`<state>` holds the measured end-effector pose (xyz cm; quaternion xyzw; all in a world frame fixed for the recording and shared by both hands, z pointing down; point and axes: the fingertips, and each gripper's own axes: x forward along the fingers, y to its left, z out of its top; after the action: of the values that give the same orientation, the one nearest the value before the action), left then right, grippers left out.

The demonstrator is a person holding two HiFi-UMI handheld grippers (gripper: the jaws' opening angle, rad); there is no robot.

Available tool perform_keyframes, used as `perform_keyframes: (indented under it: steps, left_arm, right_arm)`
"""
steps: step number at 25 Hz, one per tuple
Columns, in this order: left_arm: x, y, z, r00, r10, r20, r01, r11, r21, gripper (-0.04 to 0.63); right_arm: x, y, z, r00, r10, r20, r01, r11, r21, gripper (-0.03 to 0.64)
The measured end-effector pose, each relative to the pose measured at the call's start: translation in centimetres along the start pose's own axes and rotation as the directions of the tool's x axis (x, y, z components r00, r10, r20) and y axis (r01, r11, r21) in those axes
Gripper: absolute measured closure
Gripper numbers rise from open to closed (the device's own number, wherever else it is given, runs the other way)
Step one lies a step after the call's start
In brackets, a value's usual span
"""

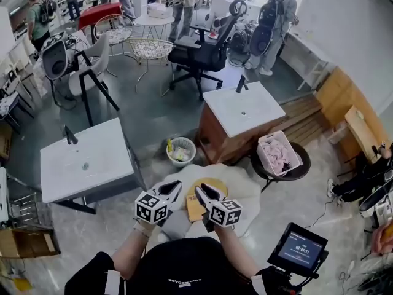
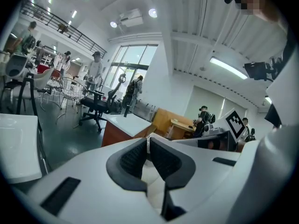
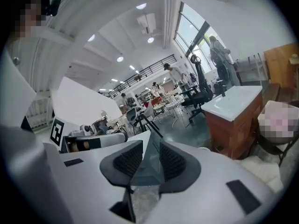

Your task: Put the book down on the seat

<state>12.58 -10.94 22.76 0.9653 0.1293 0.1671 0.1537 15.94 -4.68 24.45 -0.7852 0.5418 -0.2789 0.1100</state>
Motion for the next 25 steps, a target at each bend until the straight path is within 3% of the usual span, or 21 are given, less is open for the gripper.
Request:
perform_keyframes:
  steps: [7,16,25]
  left_arm:
    - [-0.9,-0.4,2.2,0.999,0.014,0.050,-0.017,0.998,0.058,0.579]
    - [-1.7,0.0,2.7,0.995,0.037,0.087,-0.044,0.996,0.075,0.579]
    - [-1.6,-1.1,2.3,0.997,0.012,0.079,-0.020,0.996,0.092,0.580]
  right_arm:
    - [-0.1,0.8,2.7,0.996,0.037,0.083,-0.033,0.998,-0.049,0.492]
    - [-0.1,2.1,2.7,0.992,0.071,0.109,-0.060,0.993,-0.098,0.509]
    - [-0.4,2.2,2.4,0.992,0.078,0.104,-0.068,0.994,-0.091,0.509]
